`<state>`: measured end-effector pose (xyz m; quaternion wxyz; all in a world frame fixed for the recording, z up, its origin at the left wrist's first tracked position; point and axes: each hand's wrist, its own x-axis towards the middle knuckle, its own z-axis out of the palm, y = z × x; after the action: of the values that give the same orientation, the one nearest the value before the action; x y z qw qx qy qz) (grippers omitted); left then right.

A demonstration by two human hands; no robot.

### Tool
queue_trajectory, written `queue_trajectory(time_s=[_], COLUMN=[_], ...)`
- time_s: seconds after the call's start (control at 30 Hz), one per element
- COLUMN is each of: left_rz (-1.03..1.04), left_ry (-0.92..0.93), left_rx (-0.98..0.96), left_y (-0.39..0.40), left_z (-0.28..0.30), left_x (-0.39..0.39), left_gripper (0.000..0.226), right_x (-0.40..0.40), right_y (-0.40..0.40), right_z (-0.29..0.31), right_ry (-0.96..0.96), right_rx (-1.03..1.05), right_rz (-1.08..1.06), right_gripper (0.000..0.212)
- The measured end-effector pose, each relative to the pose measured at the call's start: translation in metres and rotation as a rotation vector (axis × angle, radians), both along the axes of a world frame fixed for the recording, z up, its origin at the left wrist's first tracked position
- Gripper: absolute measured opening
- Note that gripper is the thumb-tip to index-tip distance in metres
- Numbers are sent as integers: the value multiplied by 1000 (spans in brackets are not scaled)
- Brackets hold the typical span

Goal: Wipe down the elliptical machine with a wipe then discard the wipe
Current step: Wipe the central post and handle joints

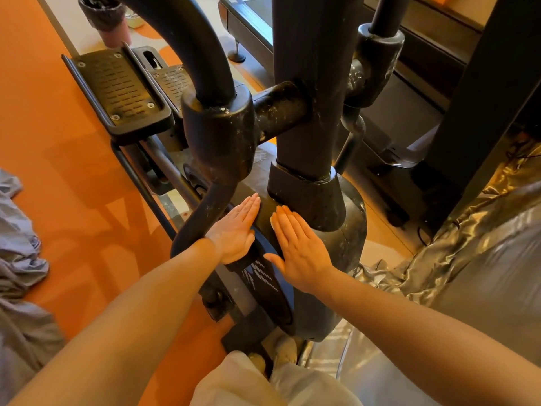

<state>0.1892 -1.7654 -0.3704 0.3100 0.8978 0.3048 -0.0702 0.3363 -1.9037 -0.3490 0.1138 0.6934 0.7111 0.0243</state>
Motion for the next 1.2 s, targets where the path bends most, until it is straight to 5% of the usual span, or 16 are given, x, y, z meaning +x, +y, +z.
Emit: queue_trajectory(time_s=[0.57,0.93,1.2], left_rz=[-67,-38,17], left_ry=[50,63,38], left_rx=[27,230,214], left_y=[-7,-32,-45], left_z=[6,8,9], left_x=[-6,-2,-5], left_gripper=[72,93,84], right_x=[-2,5,21], right_y=[-4,-15,-43], right_z=[-4,-4,-8], right_ry=[28,29,59], right_rx=[79,84,111], right_rz=[-45,-15,-1], right_gripper=[76,76,76])
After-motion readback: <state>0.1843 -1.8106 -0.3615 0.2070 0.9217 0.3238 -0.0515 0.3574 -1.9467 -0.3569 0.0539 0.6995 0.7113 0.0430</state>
